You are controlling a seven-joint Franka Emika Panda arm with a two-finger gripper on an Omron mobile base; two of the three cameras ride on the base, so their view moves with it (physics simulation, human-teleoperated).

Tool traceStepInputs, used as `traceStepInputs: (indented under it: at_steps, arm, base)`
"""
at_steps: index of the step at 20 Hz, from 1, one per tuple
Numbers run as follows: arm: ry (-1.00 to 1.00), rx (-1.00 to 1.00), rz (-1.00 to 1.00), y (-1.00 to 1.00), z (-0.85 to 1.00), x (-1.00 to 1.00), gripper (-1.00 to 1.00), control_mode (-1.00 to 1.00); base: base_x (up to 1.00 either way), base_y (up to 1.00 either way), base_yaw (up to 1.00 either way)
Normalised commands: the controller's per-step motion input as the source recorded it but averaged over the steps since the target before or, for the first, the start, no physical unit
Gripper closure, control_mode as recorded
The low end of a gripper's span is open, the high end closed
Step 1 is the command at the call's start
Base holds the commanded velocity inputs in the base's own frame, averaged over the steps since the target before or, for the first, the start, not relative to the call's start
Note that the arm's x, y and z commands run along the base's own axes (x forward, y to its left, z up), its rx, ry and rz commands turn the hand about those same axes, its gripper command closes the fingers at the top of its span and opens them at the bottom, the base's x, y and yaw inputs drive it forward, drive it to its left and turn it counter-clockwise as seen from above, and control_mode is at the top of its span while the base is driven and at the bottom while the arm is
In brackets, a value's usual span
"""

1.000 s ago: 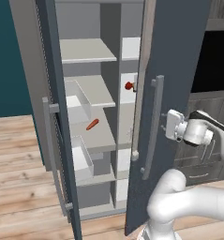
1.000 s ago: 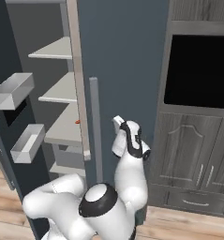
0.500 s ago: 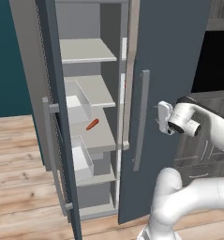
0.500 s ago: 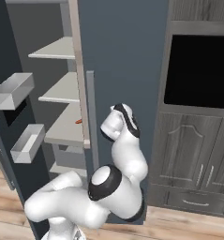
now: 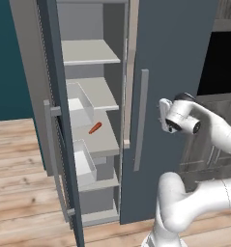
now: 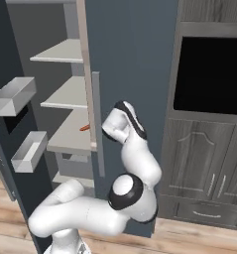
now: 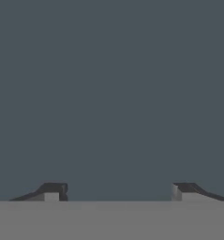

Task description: Pick up the frozen chicken drumstick from the freezer, place it on any shelf in the fridge, and close the fridge and freezer doors when done.

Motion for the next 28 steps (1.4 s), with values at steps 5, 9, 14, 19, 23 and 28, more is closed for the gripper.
traceStepInputs:
  at_steps: [5,9,14,19,23,28]
  arm:
    - [0.00,0.00,-0.15,0.00,-0.10,0.13,-1.00,-1.00]
    - [-0.08,0.00,-0.14,-0.04,0.50,-1.00,-1.00,-1.00]
    - [0.02,0.00,-0.11,-0.08,1.00,-0.88,-1.00,-1.00]
    - [0.09,0.00,-0.10,-0.05,1.00,-0.43,-1.00,-1.00]
    - [0.07,-0.02,-0.10,0.00,1.00,-0.25,-1.00,-1.00]
    - [0.09,-0.09,-0.05,0.00,1.00,-0.12,-1.00,-1.00]
  base:
    - [0.00,0.00,0.00]
    - [0.00,0.00,0.00]
    - [0.00,0.00,0.00]
    - [0.00,0.00,0.00]
    - [0.00,0.00,0.00]
    - [0.00,0.00,0.00]
